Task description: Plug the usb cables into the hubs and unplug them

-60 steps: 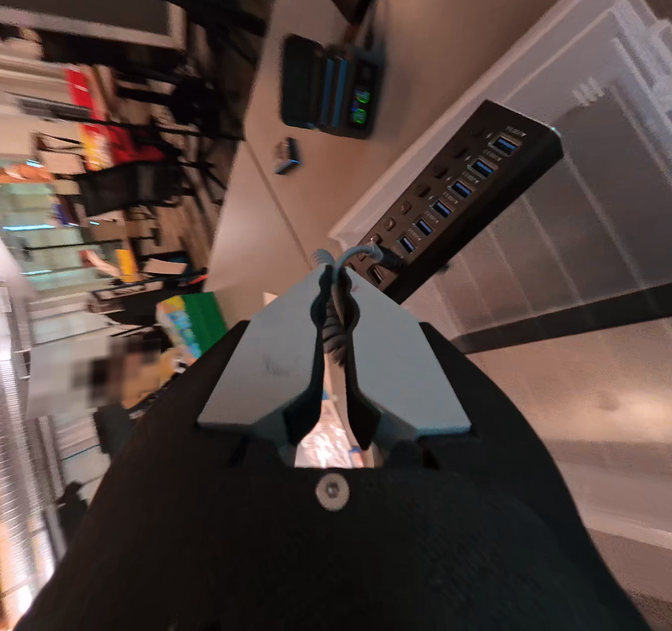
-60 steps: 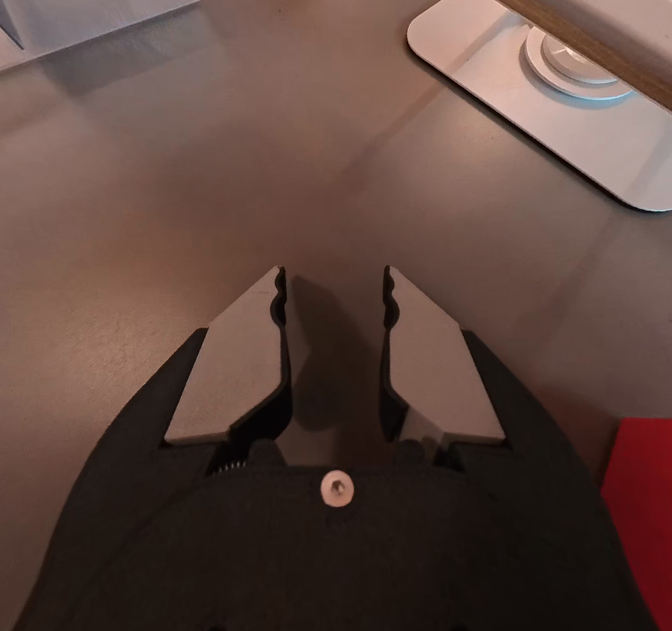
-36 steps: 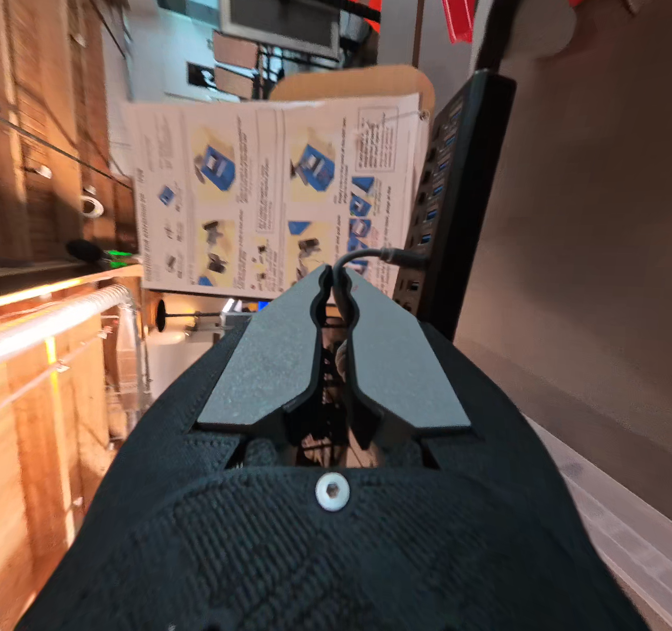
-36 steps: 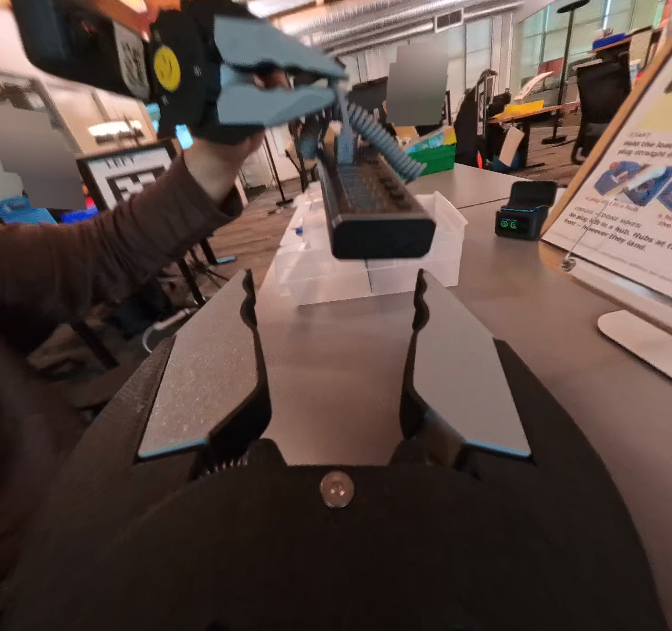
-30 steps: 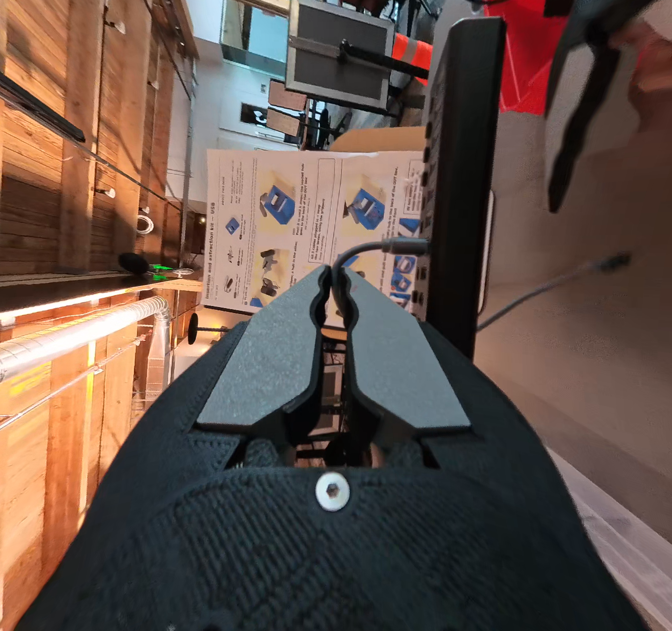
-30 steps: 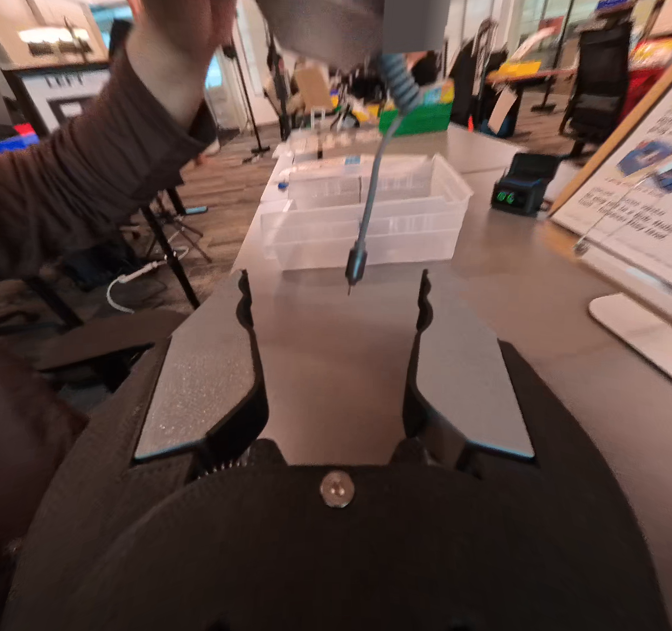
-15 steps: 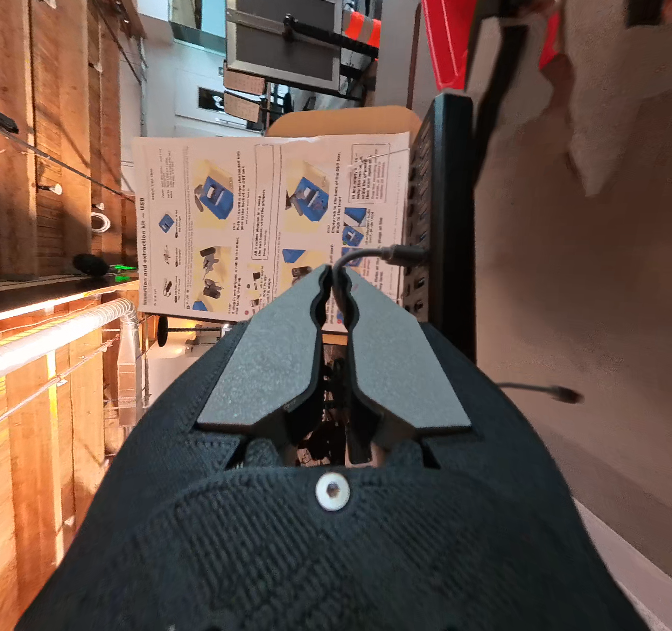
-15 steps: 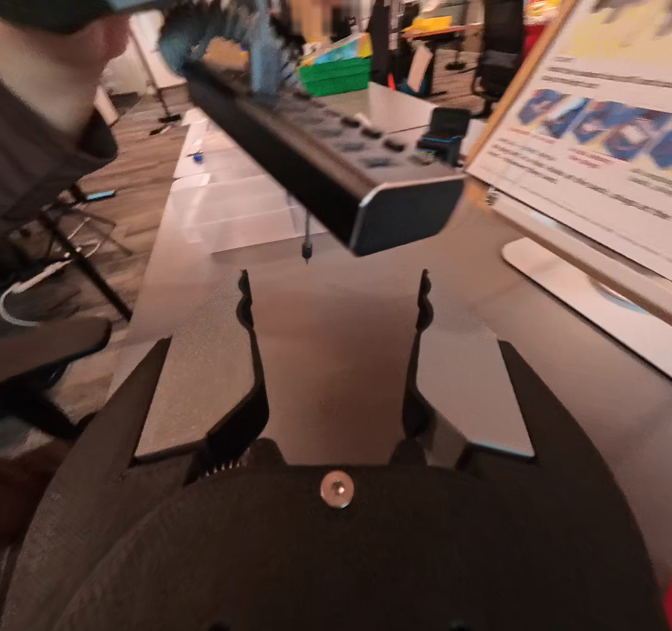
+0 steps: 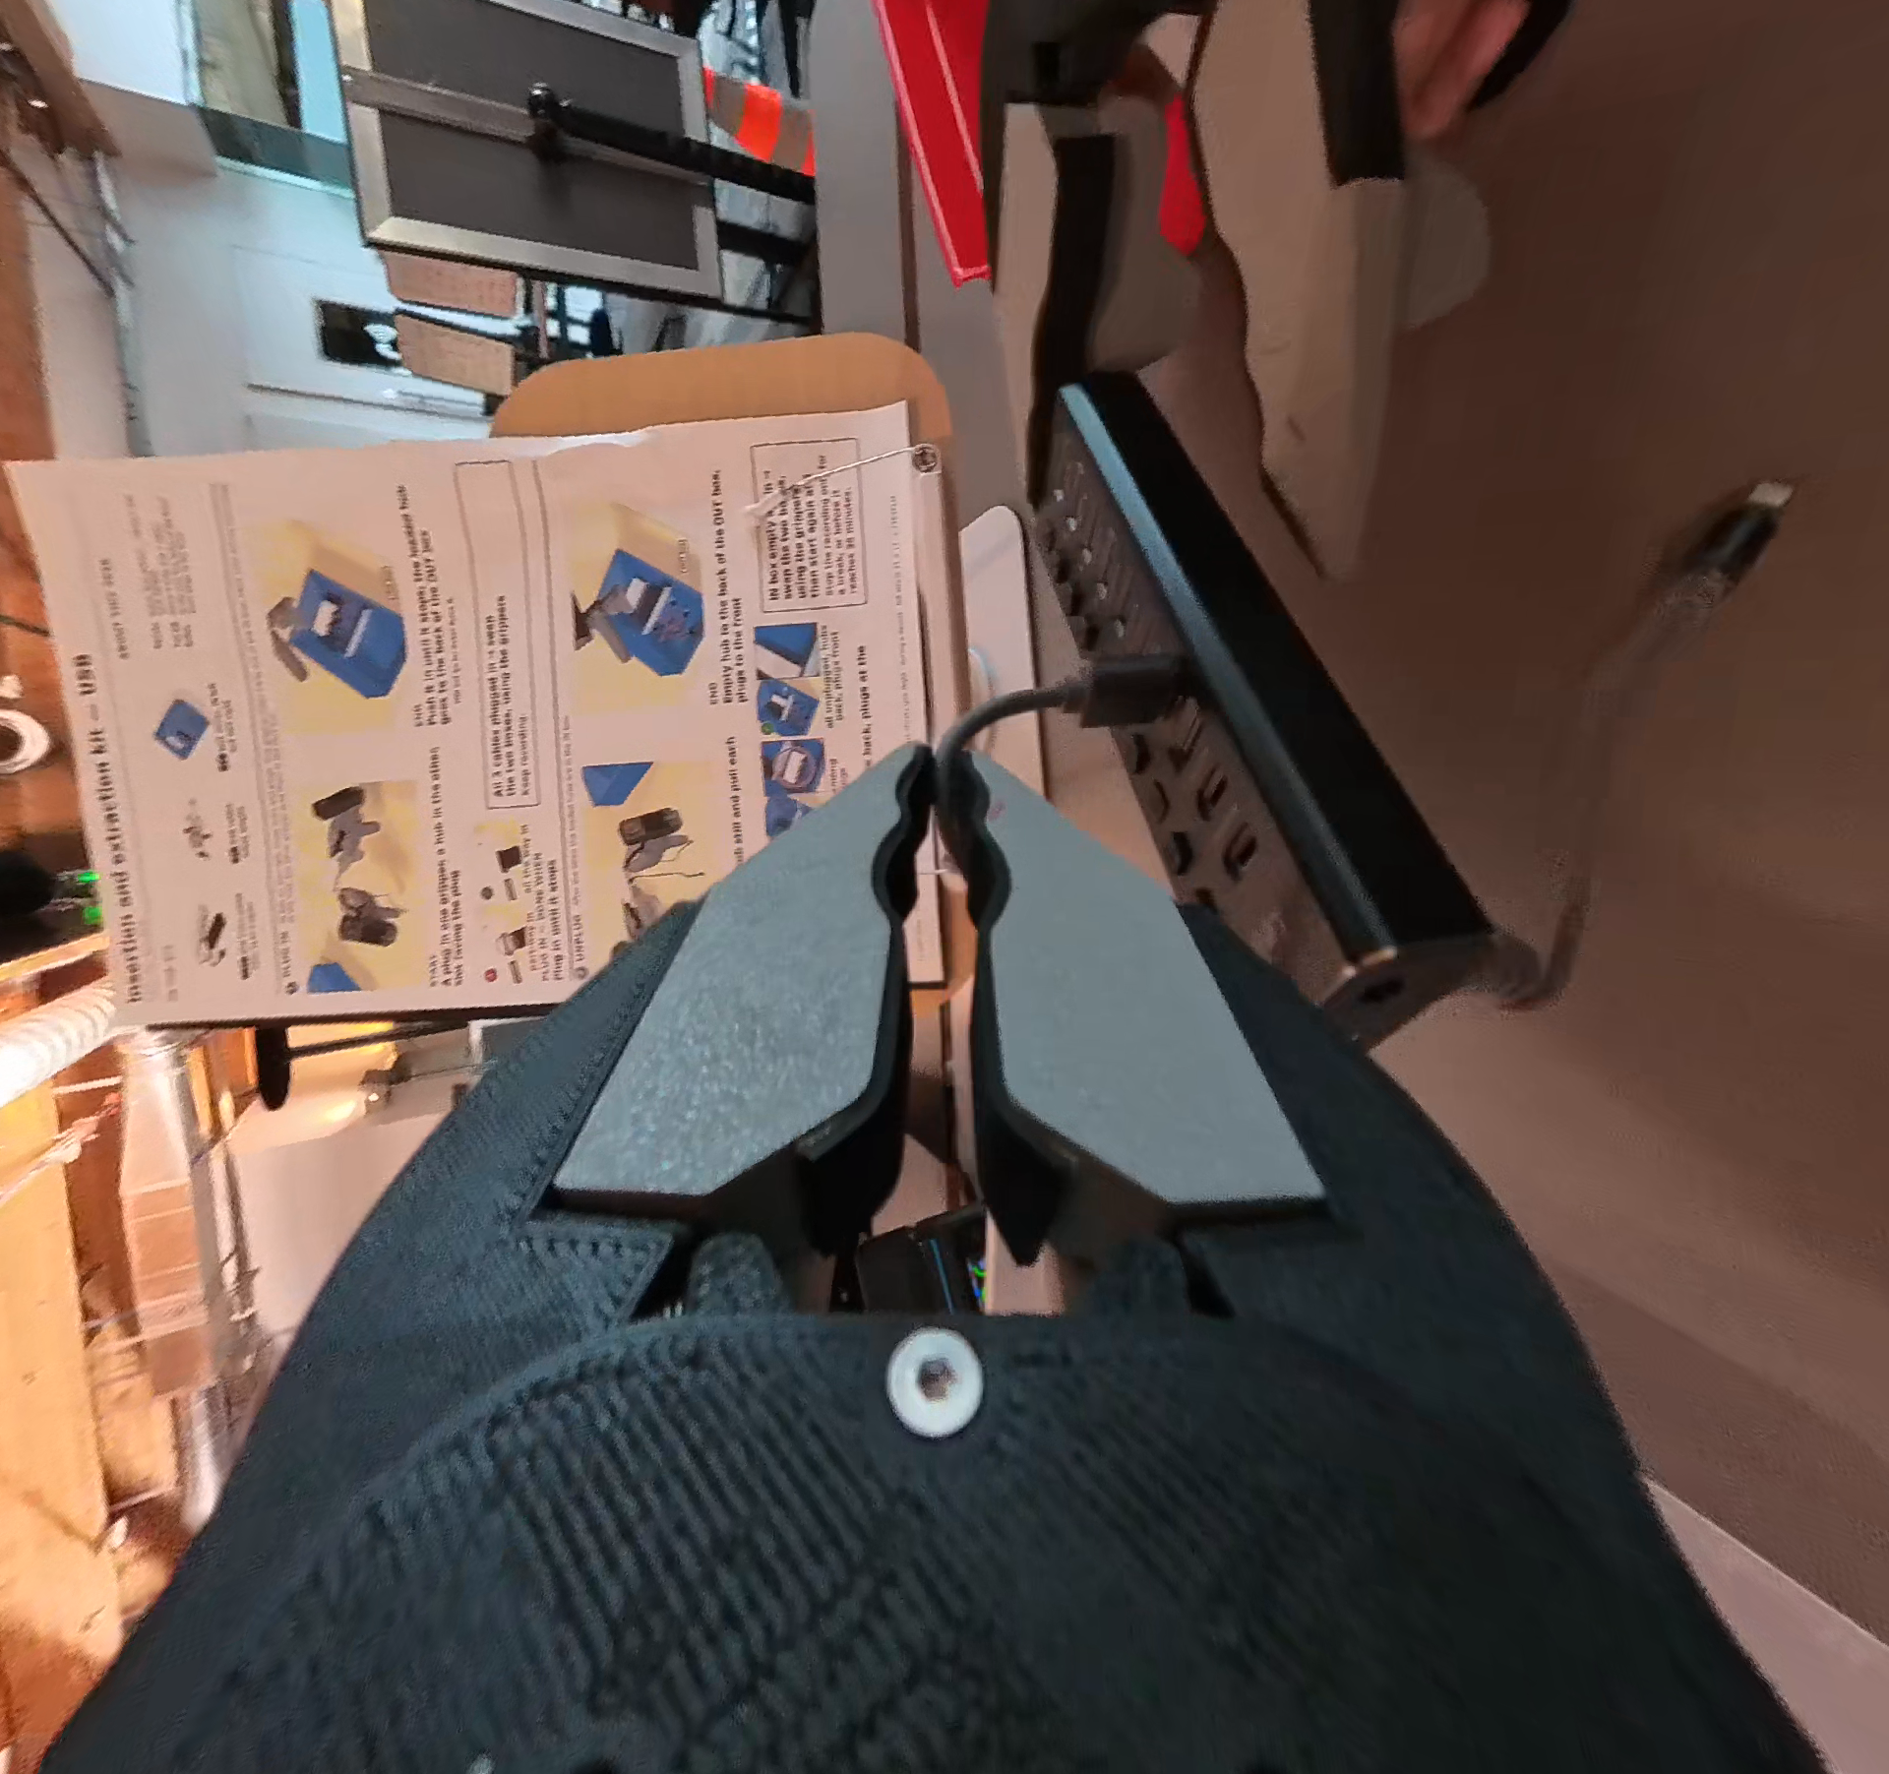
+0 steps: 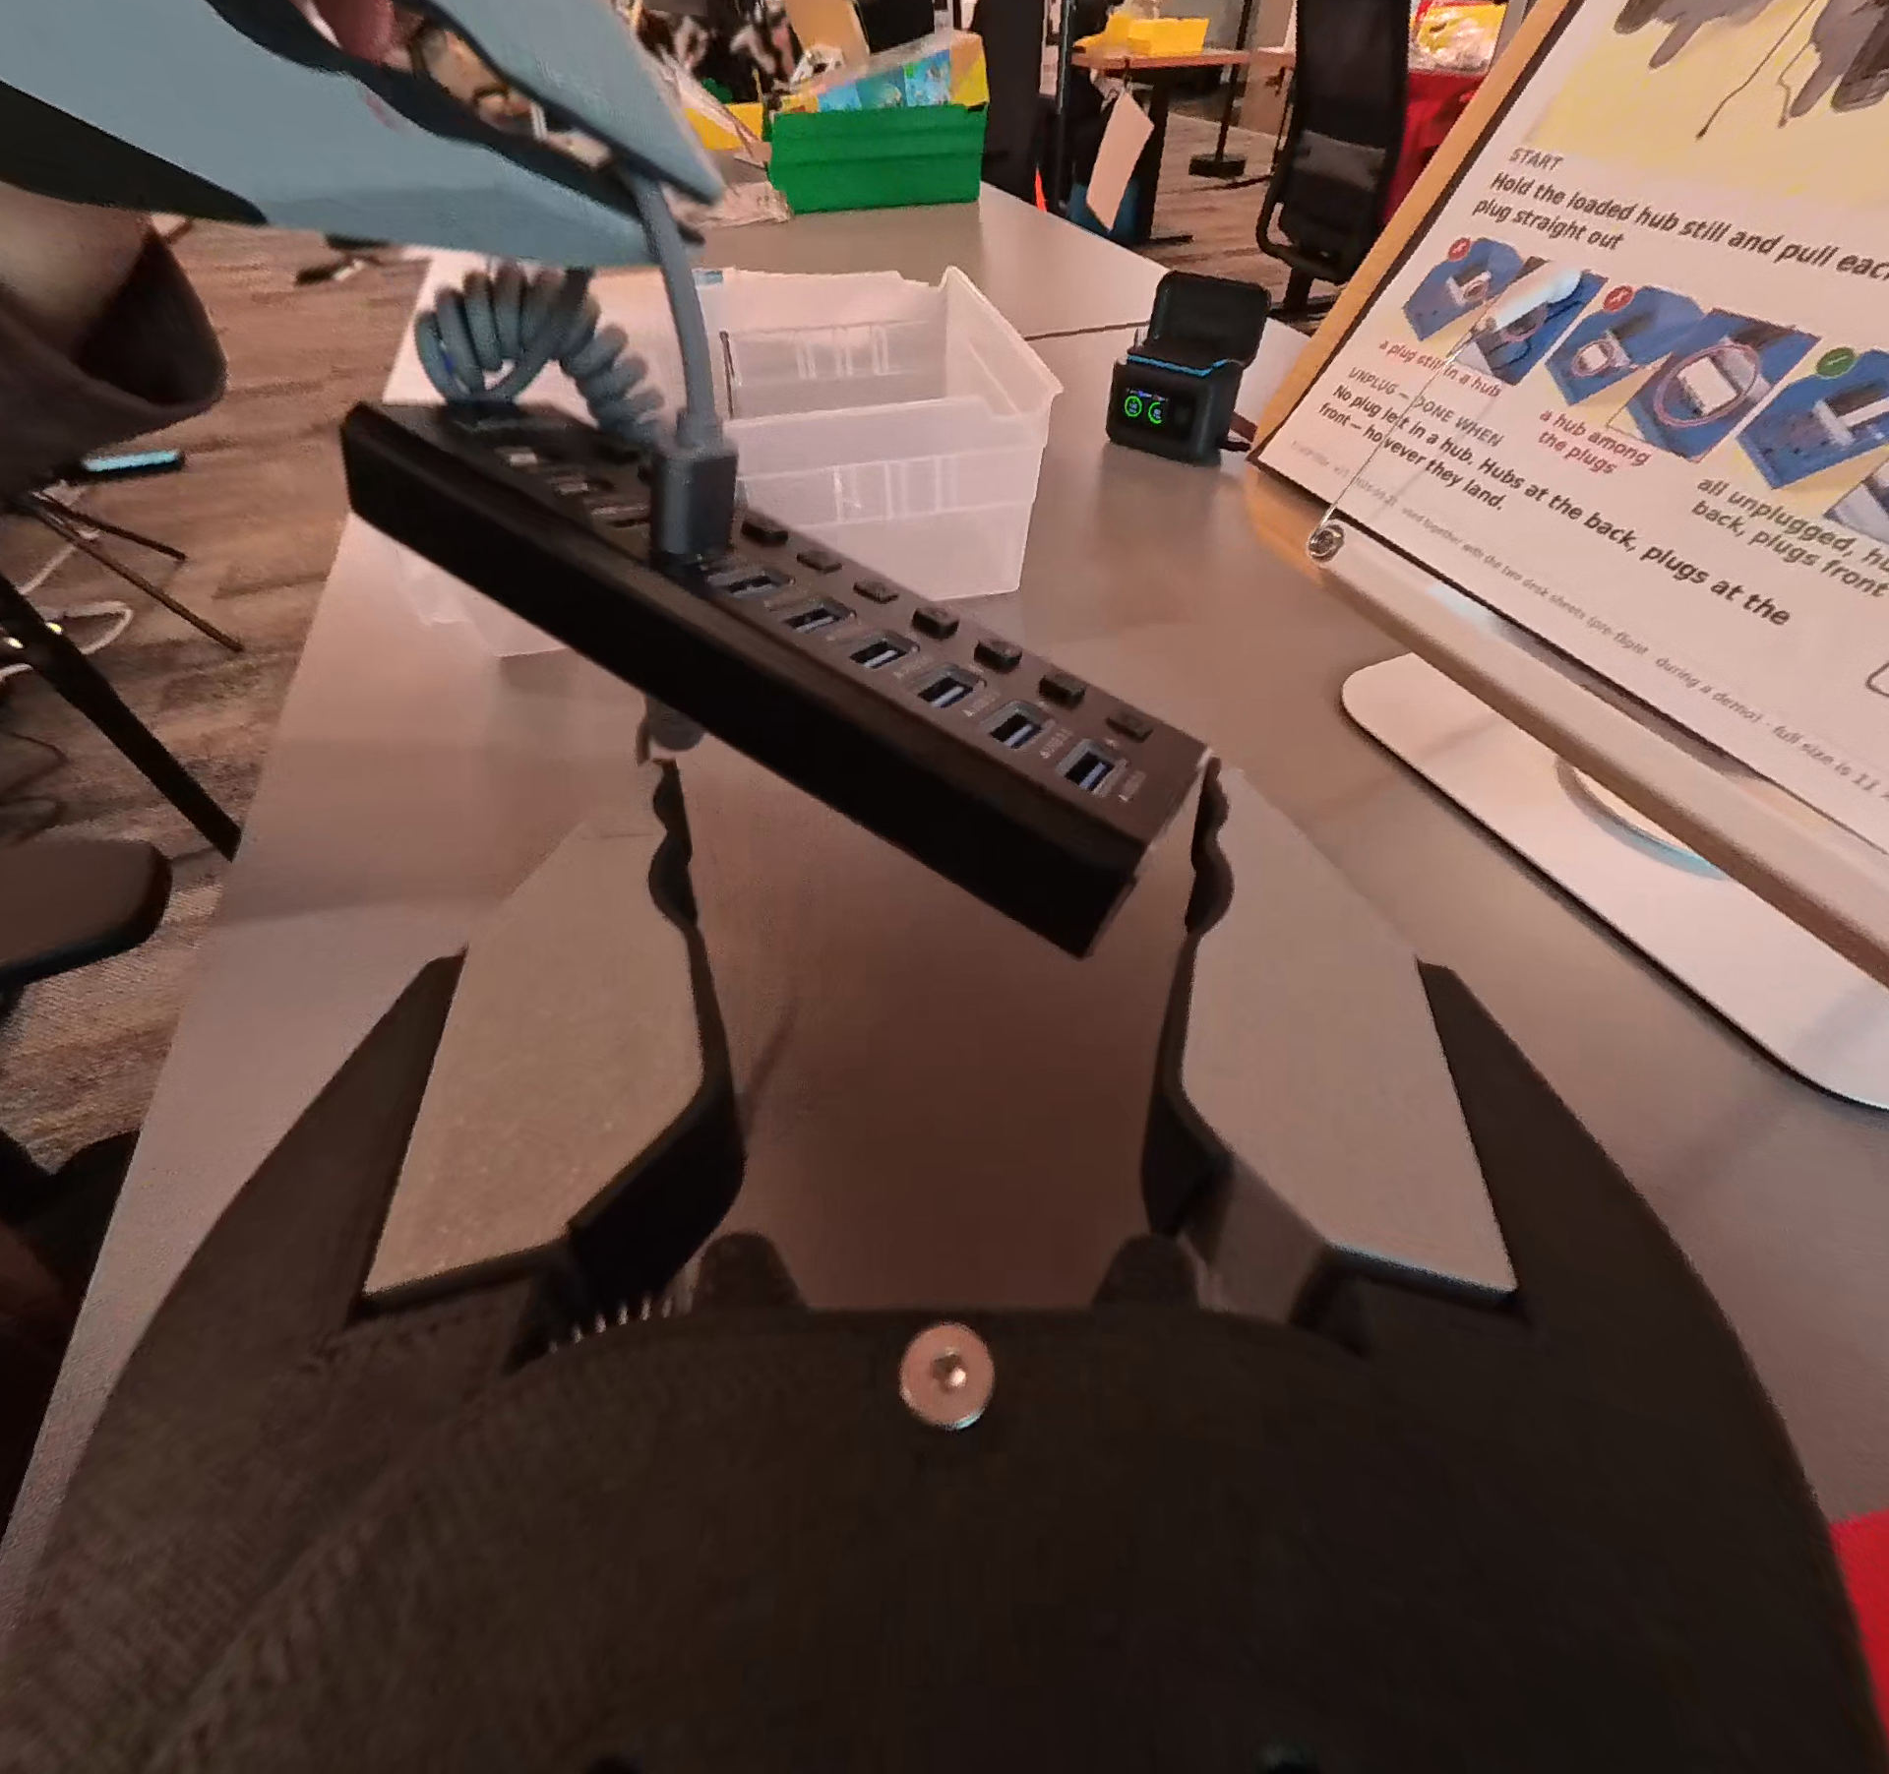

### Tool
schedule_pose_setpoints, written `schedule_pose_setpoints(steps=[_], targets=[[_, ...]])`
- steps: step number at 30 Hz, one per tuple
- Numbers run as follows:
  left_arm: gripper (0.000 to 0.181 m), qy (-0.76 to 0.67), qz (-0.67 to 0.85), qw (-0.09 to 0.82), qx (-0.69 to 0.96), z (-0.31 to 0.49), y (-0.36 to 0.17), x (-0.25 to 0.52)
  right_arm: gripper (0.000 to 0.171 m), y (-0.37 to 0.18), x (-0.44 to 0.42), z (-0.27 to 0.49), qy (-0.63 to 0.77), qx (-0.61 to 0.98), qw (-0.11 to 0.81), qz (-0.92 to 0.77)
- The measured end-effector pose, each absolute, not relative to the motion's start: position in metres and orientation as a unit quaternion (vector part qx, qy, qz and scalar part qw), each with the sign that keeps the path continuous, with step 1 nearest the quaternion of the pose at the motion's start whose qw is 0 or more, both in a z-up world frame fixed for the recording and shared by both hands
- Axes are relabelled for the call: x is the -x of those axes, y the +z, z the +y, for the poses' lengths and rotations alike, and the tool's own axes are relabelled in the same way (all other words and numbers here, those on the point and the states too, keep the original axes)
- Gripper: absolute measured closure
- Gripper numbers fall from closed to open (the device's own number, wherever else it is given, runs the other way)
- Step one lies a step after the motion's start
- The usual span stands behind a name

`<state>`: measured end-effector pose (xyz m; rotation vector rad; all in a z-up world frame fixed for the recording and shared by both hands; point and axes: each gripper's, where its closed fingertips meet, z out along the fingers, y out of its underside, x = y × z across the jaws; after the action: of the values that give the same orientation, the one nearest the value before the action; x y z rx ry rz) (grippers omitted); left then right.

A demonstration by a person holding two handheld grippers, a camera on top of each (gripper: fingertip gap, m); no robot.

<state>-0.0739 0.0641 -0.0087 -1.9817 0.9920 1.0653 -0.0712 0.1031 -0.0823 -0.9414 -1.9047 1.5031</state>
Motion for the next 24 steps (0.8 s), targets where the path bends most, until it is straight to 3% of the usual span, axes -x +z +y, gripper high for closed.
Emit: schedule_pose_setpoints(steps=[5, 8, 14, 19, 22, 24], targets=[[0.179, 0.392, 0.381, 0.326, 0.771, 0.060, -0.017, 0.077, 0.081, -0.080, 0.063, 0.100, 0.568, 0.335, 0.233, -0.715], [0.179, 0.395, 0.375, 0.329, 0.771, 0.059, -0.015, 0.080, 0.100, -0.094, 0.058, 0.098, 0.534, 0.321, 0.222, -0.750], [0.179, 0.391, 0.379, 0.317, 0.777, 0.051, -0.023, 0.083, 0.101, -0.107, 0.057, 0.092, 0.501, 0.298, 0.235, -0.778], [0.179, 0.385, 0.366, 0.308, 0.789, 0.042, -0.035, 0.092, 0.112, -0.127, 0.043, 0.081, 0.467, 0.261, 0.193, -0.822], [0.180, 0.380, 0.359, 0.311, 0.794, 0.037, -0.040, 0.096, 0.118, -0.127, 0.051, 0.082, 0.460, 0.274, 0.216, -0.817], [0.179, 0.379, 0.360, 0.307, 0.795, 0.035, -0.045, 0.096, 0.104, -0.123, 0.059, 0.087, 0.459, 0.285, 0.245, -0.805]])
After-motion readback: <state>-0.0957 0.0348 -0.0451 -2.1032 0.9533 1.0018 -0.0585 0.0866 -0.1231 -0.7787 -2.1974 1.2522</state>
